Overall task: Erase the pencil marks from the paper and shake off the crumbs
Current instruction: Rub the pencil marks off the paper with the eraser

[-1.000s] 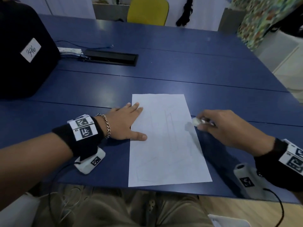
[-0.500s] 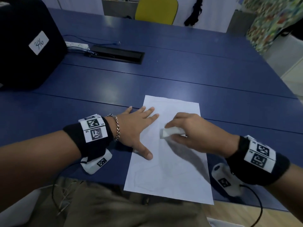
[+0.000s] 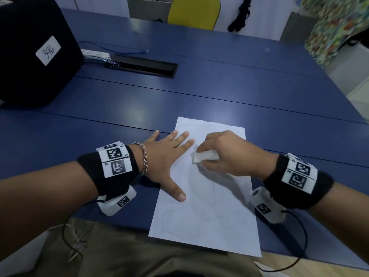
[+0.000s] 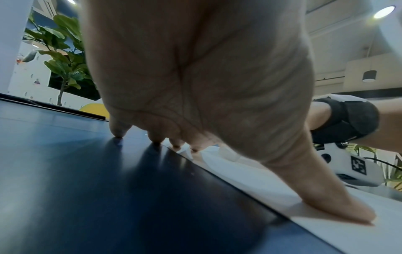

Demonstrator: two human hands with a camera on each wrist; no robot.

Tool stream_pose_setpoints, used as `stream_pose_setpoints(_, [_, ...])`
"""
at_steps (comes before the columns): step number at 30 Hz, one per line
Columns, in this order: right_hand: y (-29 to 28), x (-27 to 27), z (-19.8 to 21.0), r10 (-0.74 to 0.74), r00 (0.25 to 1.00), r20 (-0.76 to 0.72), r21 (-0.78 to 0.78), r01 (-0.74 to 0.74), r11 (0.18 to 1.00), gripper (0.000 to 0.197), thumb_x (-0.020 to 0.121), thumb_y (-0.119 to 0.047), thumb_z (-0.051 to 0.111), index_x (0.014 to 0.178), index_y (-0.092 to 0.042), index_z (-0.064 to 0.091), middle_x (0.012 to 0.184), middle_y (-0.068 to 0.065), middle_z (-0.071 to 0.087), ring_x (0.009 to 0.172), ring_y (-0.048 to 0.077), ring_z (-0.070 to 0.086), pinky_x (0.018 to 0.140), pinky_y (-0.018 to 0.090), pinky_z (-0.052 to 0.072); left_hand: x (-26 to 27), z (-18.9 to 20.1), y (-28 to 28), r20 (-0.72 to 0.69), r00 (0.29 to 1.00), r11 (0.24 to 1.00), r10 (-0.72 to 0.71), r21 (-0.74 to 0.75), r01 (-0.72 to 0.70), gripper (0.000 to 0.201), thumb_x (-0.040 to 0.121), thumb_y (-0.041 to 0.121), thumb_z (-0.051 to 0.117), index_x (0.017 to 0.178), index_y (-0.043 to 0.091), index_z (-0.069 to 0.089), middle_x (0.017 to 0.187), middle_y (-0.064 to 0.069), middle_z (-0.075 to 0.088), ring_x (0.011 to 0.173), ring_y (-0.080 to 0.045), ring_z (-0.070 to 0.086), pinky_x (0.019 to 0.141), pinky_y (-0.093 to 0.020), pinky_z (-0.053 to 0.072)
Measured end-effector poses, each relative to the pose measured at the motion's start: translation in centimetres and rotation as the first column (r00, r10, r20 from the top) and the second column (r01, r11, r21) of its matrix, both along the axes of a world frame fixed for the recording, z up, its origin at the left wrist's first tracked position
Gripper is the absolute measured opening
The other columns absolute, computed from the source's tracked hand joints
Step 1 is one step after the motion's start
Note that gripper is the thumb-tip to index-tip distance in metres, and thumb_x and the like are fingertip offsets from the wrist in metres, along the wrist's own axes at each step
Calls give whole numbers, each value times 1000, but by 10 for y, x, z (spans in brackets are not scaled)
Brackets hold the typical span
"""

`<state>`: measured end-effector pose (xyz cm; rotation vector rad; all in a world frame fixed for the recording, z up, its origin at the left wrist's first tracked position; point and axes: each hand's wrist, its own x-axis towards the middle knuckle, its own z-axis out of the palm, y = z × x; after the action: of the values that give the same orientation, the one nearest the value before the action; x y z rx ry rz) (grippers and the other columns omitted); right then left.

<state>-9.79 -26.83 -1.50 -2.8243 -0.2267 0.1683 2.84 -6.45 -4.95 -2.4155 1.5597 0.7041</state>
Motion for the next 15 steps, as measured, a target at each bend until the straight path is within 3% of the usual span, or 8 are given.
stream_pose_setpoints(5, [11,-14,3,221,961,-168,18,-221,975,39,89,-52,72,122,-30,74,106,-13,68,89,3,56,81,19,47,0,0,-1,13,1000,1000,10,23,-11,167,45,108,56,161,24,-28,168,10,-36,156,-17,-30,125,-66,-8])
stream_pose_setpoints(9, [-2,11,3,65,997,-45,-13,-65,998,36,87,-46,70,117,-27,76,100,-7,69,95,15,63,85,31,51,0,0,-1,13,1000,1000,10,29,-10,168,43,109,54,161,24,-29,168,11,-36,156,-16,-30,125,-66,-8])
stream_pose_setpoints(11, [-4,12,2,20,1000,0,-23,-20,1000,32,86,-41,71,114,-27,77,97,-7,68,92,15,63,86,35,52,0,1,-2,17,1000,999,8,35,-8,168,42,110,53,160,24,-30,168,10,-36,156,-17,-30,124,-67,-8])
stream_pose_setpoints(15, [12,-13,2,193,973,-124,28,-191,981,37,89,-50,74,119,-30,74,102,-14,67,87,0,54,80,15,45,0,2,-2,21,1000,999,7,44,-8,169,42,109,53,161,23,-29,168,9,-36,156,-18,-29,124,-67,-9])
